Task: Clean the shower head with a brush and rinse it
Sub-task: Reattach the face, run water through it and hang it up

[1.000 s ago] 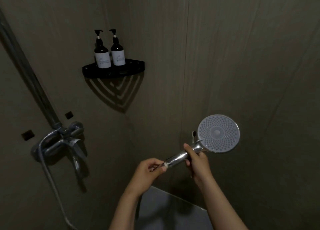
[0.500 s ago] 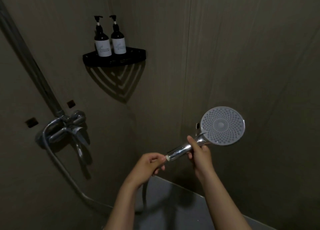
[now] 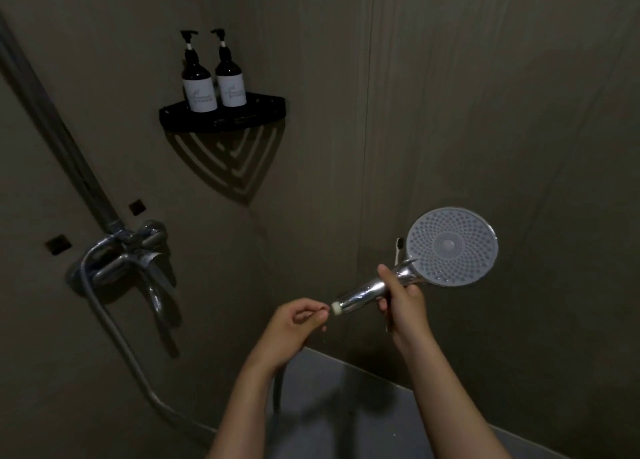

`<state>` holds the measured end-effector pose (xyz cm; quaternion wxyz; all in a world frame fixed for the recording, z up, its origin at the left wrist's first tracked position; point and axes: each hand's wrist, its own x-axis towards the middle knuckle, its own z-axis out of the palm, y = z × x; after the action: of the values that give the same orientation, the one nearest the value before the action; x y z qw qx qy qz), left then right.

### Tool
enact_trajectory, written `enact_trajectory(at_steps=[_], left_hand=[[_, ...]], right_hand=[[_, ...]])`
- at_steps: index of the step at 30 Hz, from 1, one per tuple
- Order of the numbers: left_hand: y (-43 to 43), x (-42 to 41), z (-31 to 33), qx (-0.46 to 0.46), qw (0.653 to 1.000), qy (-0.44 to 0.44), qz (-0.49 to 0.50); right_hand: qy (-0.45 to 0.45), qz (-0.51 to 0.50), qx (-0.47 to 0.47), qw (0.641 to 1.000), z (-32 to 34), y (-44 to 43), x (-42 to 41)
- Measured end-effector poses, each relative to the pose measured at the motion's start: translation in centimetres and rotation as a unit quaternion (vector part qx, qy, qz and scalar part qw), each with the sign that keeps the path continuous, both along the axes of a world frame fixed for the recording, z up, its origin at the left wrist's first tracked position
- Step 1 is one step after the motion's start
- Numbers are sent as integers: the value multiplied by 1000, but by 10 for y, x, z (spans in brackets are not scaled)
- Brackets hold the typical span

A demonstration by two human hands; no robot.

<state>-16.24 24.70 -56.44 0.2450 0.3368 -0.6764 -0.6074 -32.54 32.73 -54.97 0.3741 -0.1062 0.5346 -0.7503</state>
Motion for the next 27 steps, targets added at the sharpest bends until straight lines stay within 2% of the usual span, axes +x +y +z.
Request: enact_trajectory(at_steps=[3, 9, 14, 22, 27], left_hand=[[0, -2, 0, -22, 1000, 0, 10], [-6, 2, -4, -4, 1000, -16, 0], [-9, 1, -7, -36, 999, -31, -10], [-6, -1, -1, -74, 997, -5, 4], [-10, 3, 1, -39, 999, 23, -9]], right_hand=[[13, 9, 12, 1000, -2, -1, 4], [9, 22, 21, 999, -4, -1, 3], [20, 17, 31, 999, -4, -3, 6], [16, -18, 28, 999, -4, -8, 12], [5, -31, 30, 999, -8, -8, 9]])
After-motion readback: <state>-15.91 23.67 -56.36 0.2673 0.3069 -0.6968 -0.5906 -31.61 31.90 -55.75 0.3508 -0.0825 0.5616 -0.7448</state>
